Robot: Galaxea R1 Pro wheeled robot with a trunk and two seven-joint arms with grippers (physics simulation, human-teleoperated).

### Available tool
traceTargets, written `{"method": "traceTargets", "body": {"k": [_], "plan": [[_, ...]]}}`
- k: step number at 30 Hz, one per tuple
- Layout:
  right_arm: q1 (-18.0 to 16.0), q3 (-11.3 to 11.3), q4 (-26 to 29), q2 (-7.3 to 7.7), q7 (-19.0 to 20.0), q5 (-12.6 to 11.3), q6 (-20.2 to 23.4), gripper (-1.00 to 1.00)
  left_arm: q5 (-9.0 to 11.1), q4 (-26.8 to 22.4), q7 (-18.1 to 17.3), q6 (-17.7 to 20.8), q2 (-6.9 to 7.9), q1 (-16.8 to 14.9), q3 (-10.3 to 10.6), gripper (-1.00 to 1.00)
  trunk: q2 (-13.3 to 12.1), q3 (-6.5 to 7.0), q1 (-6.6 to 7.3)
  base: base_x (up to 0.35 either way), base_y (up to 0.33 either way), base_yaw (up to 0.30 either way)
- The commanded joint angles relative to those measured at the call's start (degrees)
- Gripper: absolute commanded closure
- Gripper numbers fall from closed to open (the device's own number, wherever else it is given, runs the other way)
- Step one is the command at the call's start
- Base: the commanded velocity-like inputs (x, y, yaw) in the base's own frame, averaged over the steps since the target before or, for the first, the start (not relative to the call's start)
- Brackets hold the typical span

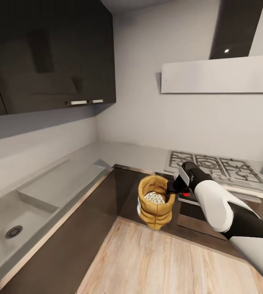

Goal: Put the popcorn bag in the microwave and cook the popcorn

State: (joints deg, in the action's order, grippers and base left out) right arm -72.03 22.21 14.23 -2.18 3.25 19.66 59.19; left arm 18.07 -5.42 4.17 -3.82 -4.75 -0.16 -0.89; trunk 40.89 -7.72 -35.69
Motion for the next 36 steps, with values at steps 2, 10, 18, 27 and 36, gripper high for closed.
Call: {"method": "traceTargets", "body": {"k": [2,10,18,27,36], "plan": [[0.0,0.4,0.1,-0.02,0.4,0.6,0.2,1.0,0.2,0.0,0.1,-0.1,-0.01,0.0,0.0,-1.0,0.1,-0.09,0.02,-0.346,0.0,0.0],[0.0,0.3,0.0,-0.1,0.4,0.4,0.2,1.0,0.1,0.0,0.1,-0.1,0.01,0.0,0.0,-1.0,0.1,-0.09,0.02,-0.346,0.0,0.0],[0.0,0.3,-0.1,-0.66,0.4,0.1,0.3,1.0,-0.1,0.0,0.1,-0.1,-0.05,0.0,0.1,-1.0,0.1,-0.09,0.02,-0.346,0.0,0.0],[0.0,0.4,-1.0,-0.03,0.4,0.2,0.2,1.0,0.1,0.0,0.1,-0.1,0.08,0.0,0.0,-1.0,0.1,-0.09,0.02,-0.346,0.0,0.0],[0.0,0.4,-1.0,0.25,0.0,1.1,0.2,1.0,0.2,0.0,0.1,-0.1,0.17,0.0,-0.1,-1.0,0.1,-0.09,0.02,-0.316,0.0,0.0]]}}
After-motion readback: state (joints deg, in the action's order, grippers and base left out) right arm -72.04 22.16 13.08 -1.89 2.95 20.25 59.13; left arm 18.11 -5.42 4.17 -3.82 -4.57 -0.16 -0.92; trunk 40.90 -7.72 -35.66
